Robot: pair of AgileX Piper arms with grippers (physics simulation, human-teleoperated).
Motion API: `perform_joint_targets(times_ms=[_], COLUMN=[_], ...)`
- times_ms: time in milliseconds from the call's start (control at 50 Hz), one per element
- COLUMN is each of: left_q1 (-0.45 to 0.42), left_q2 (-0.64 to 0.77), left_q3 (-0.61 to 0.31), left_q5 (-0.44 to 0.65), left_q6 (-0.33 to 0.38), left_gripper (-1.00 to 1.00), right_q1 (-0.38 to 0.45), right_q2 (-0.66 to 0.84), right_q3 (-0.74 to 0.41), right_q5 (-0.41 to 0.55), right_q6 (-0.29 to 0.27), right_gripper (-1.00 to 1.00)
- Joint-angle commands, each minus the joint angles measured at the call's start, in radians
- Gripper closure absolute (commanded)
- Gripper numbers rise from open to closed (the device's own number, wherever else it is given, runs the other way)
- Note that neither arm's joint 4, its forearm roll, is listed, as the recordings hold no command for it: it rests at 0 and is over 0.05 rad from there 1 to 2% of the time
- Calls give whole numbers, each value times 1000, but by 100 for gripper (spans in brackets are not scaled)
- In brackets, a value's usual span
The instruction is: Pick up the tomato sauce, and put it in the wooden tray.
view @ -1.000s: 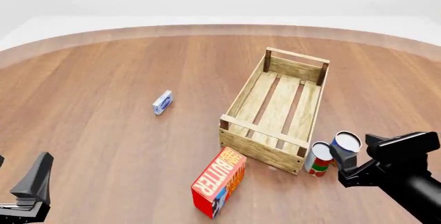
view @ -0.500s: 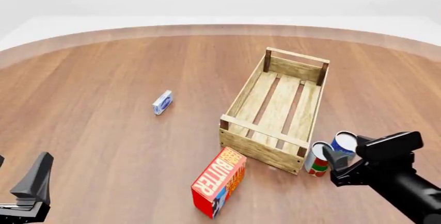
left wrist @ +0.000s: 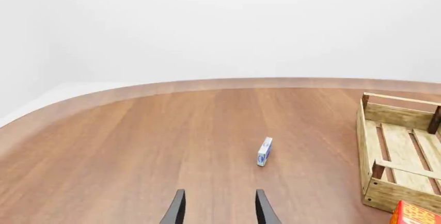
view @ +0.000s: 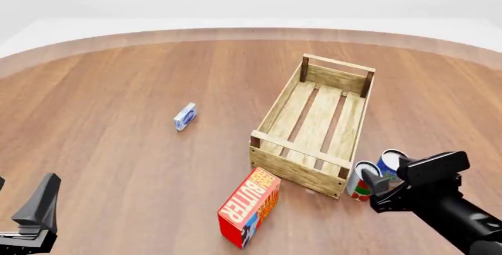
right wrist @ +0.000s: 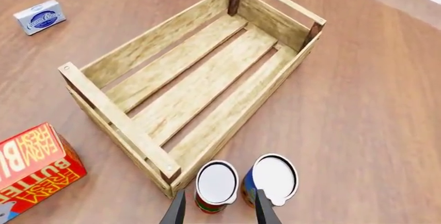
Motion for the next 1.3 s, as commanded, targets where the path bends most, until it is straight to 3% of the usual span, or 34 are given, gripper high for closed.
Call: perform_joint_targets(times_ms=[20, 640, 1300], left_q1=[0, 0, 0], left_q2=[0, 0, 0], left_q3=[0, 0, 0], left_q5=[0, 0, 0], left_q6=[0, 0, 0], left_gripper=[-100, -100, -100], right_q1=[6, 6, 4], right_q2=[37, 135, 231], right_q3=[7, 49, 46], right_q5=[-36, -171, -250], right_q6=[7, 39, 42], right_gripper=[-100, -100, -100])
